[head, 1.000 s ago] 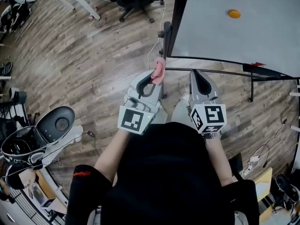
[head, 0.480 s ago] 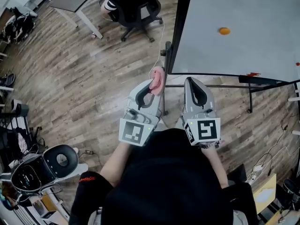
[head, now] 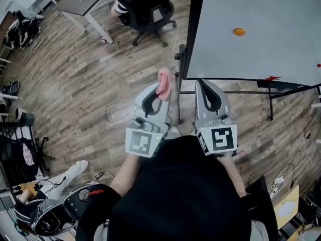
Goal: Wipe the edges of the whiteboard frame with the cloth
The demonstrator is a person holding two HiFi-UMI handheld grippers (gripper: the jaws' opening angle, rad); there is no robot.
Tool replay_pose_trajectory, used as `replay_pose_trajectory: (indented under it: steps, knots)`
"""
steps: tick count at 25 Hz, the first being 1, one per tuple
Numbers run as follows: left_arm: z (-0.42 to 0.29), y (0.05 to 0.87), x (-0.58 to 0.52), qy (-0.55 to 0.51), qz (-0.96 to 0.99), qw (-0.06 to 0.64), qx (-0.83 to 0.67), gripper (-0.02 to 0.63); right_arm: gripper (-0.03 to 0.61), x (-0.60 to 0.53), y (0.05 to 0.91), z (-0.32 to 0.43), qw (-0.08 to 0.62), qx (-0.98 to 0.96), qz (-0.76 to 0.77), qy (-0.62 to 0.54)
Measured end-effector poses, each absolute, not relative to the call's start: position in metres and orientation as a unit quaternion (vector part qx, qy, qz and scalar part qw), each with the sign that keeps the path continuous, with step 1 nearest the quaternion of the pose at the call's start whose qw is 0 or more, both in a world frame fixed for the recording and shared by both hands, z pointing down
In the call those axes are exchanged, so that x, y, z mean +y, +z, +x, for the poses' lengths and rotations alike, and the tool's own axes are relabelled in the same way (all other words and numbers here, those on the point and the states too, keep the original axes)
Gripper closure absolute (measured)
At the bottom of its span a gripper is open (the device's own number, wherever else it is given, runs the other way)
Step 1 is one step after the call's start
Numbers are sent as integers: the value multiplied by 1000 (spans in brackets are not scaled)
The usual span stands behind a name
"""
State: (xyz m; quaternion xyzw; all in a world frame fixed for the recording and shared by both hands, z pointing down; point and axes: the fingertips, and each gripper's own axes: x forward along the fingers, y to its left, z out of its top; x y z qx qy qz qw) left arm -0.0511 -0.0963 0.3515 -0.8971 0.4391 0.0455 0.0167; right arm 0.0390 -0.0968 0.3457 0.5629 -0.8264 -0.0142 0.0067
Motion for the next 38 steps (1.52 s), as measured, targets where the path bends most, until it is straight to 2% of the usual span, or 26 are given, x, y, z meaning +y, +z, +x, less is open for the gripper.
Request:
replay_pose_trajectory:
  steps: [38]
  knots:
    - [-25, 359, -76, 45, -905, 16, 424, 568, 578, -79, 349, 47, 11, -832, 554, -10]
